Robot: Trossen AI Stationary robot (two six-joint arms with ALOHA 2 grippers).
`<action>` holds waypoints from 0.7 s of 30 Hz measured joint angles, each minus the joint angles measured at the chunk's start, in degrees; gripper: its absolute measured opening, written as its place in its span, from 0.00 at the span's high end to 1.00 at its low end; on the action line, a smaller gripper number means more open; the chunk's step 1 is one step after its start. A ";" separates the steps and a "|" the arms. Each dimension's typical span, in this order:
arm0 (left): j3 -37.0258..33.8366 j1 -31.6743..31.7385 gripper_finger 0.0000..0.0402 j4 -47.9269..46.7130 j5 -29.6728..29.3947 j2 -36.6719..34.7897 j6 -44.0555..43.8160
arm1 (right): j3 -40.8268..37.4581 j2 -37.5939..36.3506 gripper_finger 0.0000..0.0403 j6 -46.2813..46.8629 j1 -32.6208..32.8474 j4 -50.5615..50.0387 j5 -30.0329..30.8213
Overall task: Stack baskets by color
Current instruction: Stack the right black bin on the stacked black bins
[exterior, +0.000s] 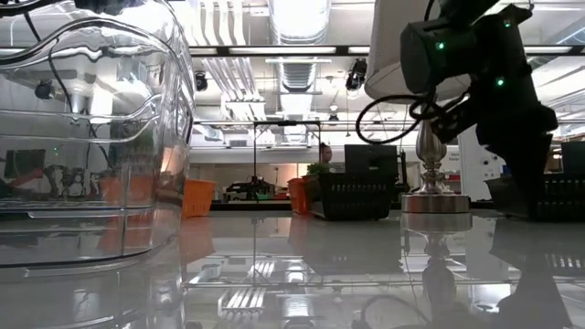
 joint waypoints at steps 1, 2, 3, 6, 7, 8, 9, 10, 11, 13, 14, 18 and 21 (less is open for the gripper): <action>0.00 0.00 1.00 -0.03 0.00 0.00 0.00 | 0.00 0.29 0.67 -0.01 0.00 0.00 0.02; 0.00 0.00 1.00 -0.04 0.00 0.00 0.00 | -0.01 0.65 0.69 0.02 0.00 0.04 0.02; 0.00 0.00 1.00 -0.06 0.00 0.00 0.00 | -0.01 0.87 0.72 0.17 0.00 0.07 0.03; 0.00 0.00 1.00 -0.36 0.00 0.00 0.02 | 0.00 1.32 0.80 0.67 0.00 0.16 0.02; 0.00 0.00 1.00 -0.59 0.00 0.00 0.03 | -0.01 1.32 0.83 0.67 0.00 0.18 0.00; 0.00 0.00 1.00 -0.97 0.00 0.00 0.07 | 0.00 1.30 0.87 0.67 0.02 0.29 -0.03; 0.00 0.00 1.00 -1.23 -0.01 0.00 0.25 | 0.00 1.30 0.90 0.69 0.02 0.38 -0.28; 0.00 0.00 1.00 -1.52 0.00 0.00 0.54 | -0.02 1.26 0.94 0.83 0.04 0.45 -0.54; -0.02 0.00 1.00 -1.61 0.00 0.00 1.33 | 0.00 1.23 0.96 1.13 0.15 0.54 -0.59; -0.02 0.00 1.00 -1.59 0.00 0.00 2.71 | 0.03 1.19 0.97 1.83 0.43 0.74 -1.30; -0.02 0.00 1.00 -1.59 0.00 -0.02 3.17 | 0.18 1.19 0.97 2.19 0.71 0.71 -1.41; -0.02 0.00 1.00 -1.56 -0.01 -0.11 5.03 | 2.89 1.19 0.98 1.20 2.27 0.59 -1.47; -0.02 0.00 1.00 -1.59 0.00 -0.10 5.81 | 6.24 1.26 0.98 -0.41 3.60 0.63 0.09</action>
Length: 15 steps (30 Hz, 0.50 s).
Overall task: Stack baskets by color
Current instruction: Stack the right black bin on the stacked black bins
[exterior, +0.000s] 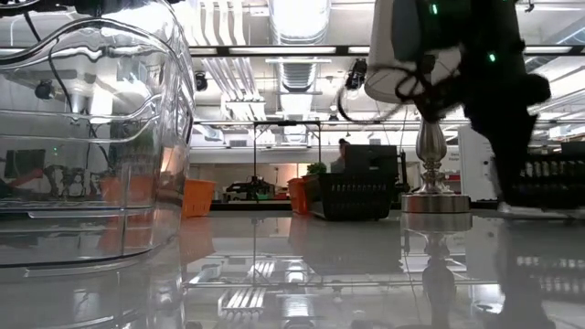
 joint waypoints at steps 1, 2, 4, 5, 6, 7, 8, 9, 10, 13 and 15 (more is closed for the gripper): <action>0.00 0.00 1.00 -0.02 0.00 0.04 0.01 | 1.27 0.02 0.98 -0.52 0.34 -0.12 0.38; 0.00 0.00 1.00 -0.06 0.00 0.06 0.02 | 2.56 0.04 0.98 -1.19 0.77 -0.18 0.78; 0.00 -0.04 1.00 -1.16 0.00 0.06 0.03 | 5.62 0.37 0.98 -2.28 1.73 -1.22 2.49; 0.00 -0.04 1.00 -2.10 0.00 0.06 0.01 | 7.37 0.64 0.98 -2.94 2.26 -2.21 3.71; -0.01 -0.04 1.00 -2.99 0.00 0.08 -0.02 | 9.28 1.10 0.98 -3.72 2.77 -3.33 4.82; -0.07 -0.04 1.00 -3.37 0.00 0.10 -0.10 | 11.40 1.79 0.98 -4.93 3.33 -4.50 5.90; -0.07 -0.04 1.00 -3.46 0.00 0.10 -0.42 | 13.63 2.55 0.98 -6.46 3.80 -5.50 6.93; -0.07 -0.04 1.00 -3.47 0.00 0.13 -0.88 | 15.95 3.49 0.98 -8.05 4.26 -6.50 7.82; -0.07 -0.04 1.00 -3.62 0.00 0.15 -1.31 | 18.45 4.67 0.98 -9.42 4.57 -7.64 8.64; -0.07 -0.04 1.00 -4.40 0.00 0.09 -1.18 | 26.09 8.84 0.98 -13.76 4.75 -11.11 9.42; 0.27 -0.04 1.00 -4.42 -0.02 -0.27 -0.86 | 31.10 11.82 0.98 -17.24 4.64 -13.41 10.15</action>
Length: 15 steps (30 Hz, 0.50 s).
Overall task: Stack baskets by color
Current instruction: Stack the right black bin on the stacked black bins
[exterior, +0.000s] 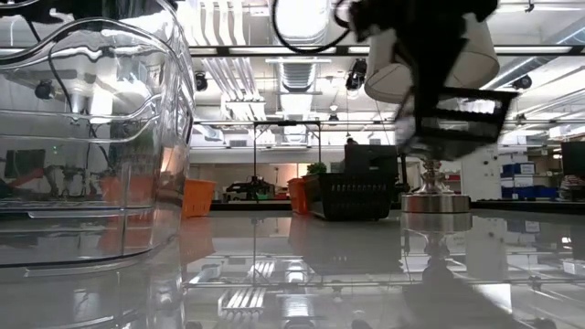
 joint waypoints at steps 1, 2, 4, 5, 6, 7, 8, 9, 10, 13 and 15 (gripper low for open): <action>0.35 -0.01 1.00 0.07 0.00 -0.29 0.76 | 2.22 1.34 0.98 -2.57 -0.13 -0.58 0.33; 0.61 -0.10 1.00 0.13 -0.01 -0.78 1.15 | 4.48 2.79 0.98 -5.52 -0.26 -1.06 0.54; 1.02 -0.11 1.00 0.35 -0.07 -1.89 1.99 | 8.46 5.36 0.98 -11.33 -0.60 -1.51 1.61; 1.06 -0.20 1.00 0.32 -0.09 -2.55 2.17 | 10.40 6.64 0.98 -13.73 -0.84 -1.50 2.33; 1.06 -0.20 1.00 0.38 -0.11 -3.23 2.17 | 12.22 7.82 0.98 -15.70 -1.22 -1.58 2.70; 1.03 -0.20 1.00 0.57 -0.11 -3.81 2.17 | 14.10 8.93 0.98 -17.59 -1.73 -1.56 3.01; 0.90 -0.20 1.00 0.78 -0.11 -4.36 2.11 | 15.82 9.86 0.98 -19.15 -2.36 -1.66 3.10; 0.82 -0.20 1.00 0.72 -0.13 -4.85 1.86 | 17.37 10.79 0.98 -20.52 -2.99 -1.83 3.32; 0.80 -0.20 1.00 0.65 -0.12 -5.30 1.24 | 18.99 11.82 0.98 -21.70 -3.69 -1.89 3.46; 0.78 -0.22 1.00 0.52 -0.15 -6.35 0.39 | 22.84 14.74 0.98 -23.65 -5.99 -2.23 3.61; 0.68 -0.36 1.00 0.45 -0.13 -6.50 0.34 | 24.69 16.62 0.98 -24.51 -7.44 -2.77 4.34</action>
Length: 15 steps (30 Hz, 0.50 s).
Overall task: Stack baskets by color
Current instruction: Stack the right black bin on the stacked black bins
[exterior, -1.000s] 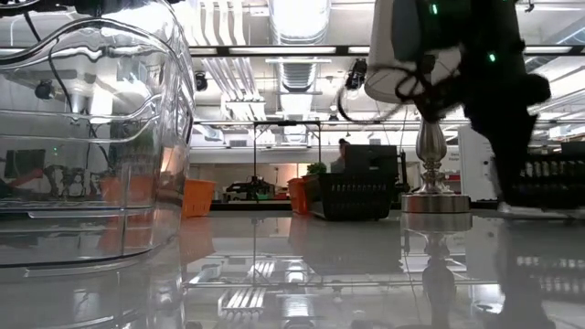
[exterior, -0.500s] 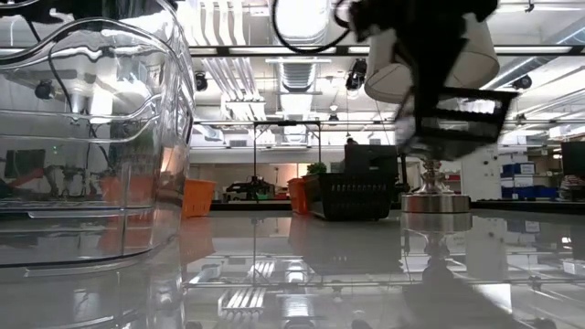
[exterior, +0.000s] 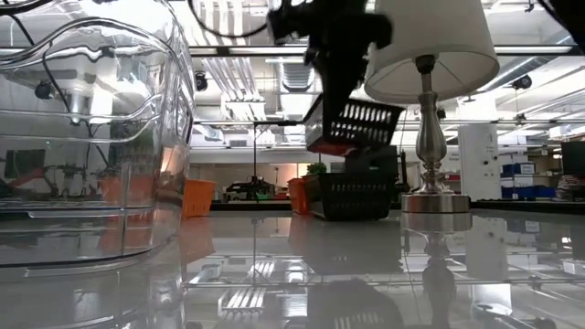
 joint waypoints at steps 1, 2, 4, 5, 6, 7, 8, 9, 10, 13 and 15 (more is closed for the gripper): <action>-0.07 -0.11 1.00 -0.11 -0.02 -0.04 0.00 | 0.60 0.76 0.98 -0.30 -0.73 -0.33 0.36; -0.10 -0.21 1.00 -0.09 0.00 -0.05 0.00 | 1.04 1.57 0.98 -0.52 -1.42 -0.77 0.50; -0.17 -0.26 1.00 -0.04 0.00 0.11 -0.02 | 1.36 2.77 0.98 -0.74 -2.62 -1.35 0.53; -0.26 -0.37 1.00 -0.07 0.01 0.16 -0.02 | 1.40 3.26 0.98 -0.99 -3.07 -1.61 0.58; -0.41 -0.48 1.00 -0.13 0.00 0.17 -0.02 | 1.40 3.70 0.98 -1.54 -3.42 -1.74 0.60; -0.50 -0.52 1.00 -0.13 0.00 0.15 -0.03 | 1.38 4.04 0.98 -2.01 -3.58 -1.68 0.49; -0.54 -0.52 1.00 -0.10 0.00 0.15 -0.04 | 1.31 4.25 0.98 -2.57 -3.64 -1.58 0.30; -0.58 -0.52 1.00 -0.07 0.00 0.13 -0.02 | 1.31 4.47 0.98 -3.12 -3.61 -1.55 0.05; -0.60 -0.52 1.00 -0.07 0.00 0.13 -0.03 | 1.31 4.59 0.98 -3.39 -3.58 -1.47 -0.02; -0.60 -0.52 1.00 -0.05 0.00 0.08 -0.05 | 1.22 4.96 0.98 -3.77 -3.58 -1.08 -0.04; -0.60 -0.52 1.00 -0.07 0.00 0.08 -0.05 | 1.14 5.47 0.98 -3.75 -3.58 -1.06 0.00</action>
